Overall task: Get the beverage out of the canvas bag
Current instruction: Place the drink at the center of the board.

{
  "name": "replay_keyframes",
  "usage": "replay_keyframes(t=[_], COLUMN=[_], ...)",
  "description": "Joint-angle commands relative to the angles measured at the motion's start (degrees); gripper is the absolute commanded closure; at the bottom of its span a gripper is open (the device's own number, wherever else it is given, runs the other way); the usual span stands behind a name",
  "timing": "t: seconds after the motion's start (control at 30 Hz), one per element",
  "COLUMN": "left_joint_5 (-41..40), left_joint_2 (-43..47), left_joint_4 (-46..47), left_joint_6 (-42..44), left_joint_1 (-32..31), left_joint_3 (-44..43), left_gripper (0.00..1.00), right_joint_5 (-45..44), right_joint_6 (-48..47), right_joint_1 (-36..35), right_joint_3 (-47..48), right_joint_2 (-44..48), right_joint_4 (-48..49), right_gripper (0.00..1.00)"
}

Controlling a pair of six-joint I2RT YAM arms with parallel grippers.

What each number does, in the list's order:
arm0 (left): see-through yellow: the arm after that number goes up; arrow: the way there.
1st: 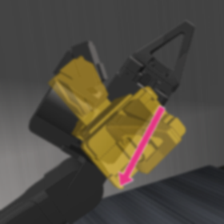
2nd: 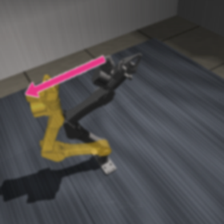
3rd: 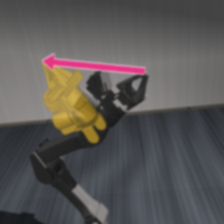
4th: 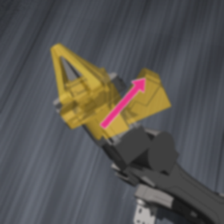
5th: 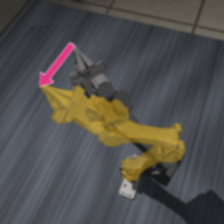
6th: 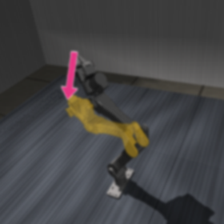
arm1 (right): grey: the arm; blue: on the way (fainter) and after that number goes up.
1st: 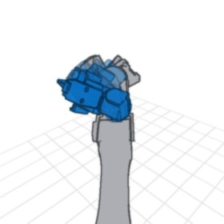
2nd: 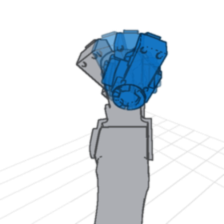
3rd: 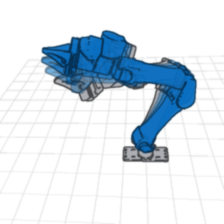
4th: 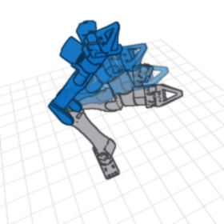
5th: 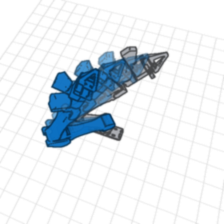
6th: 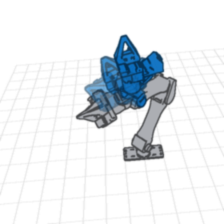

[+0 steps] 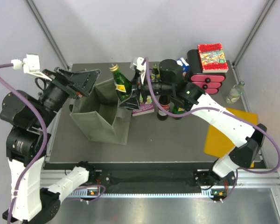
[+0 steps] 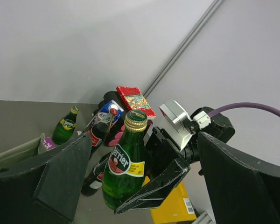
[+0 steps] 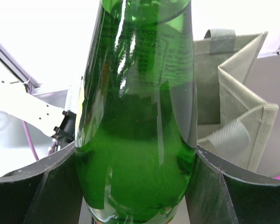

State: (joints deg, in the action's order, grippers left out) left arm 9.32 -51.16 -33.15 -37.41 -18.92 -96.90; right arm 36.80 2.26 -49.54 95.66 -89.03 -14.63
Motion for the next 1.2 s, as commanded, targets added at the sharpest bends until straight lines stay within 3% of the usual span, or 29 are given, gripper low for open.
replay_keyframes(t=[0.0, 0.53, 0.87, 1.17], left_joint_5=[6.0, 17.5, 12.7, 4.8], left_joint_2=[-3.5, -12.9, -16.8, -19.9], left_joint_4=[4.0, 11.1, 10.7, 5.1], left_joint_6=[2.1, -6.6, -3.5, 3.6], left_joint_1=[-0.2, -1.0, -9.8, -16.2], left_joint_3=[-1.5, 2.3, 2.0, -1.2], left_gripper=[0.01, 0.05, 0.09, 0.25], right_joint_5=[2.4, 3.7, 3.6, 3.2], right_joint_6=[1.3, -0.8, -0.4, -0.9], right_joint_1=[2.4, 5.9, 7.6, 8.0], right_joint_3=[-0.4, -11.4, -14.4, -16.2], right_joint_2=[7.1, 16.1, 16.5, 17.4], right_joint_4=[9.2, 9.6, 9.5, 9.1], right_gripper=[1.0, 1.0, 1.0, 1.0])
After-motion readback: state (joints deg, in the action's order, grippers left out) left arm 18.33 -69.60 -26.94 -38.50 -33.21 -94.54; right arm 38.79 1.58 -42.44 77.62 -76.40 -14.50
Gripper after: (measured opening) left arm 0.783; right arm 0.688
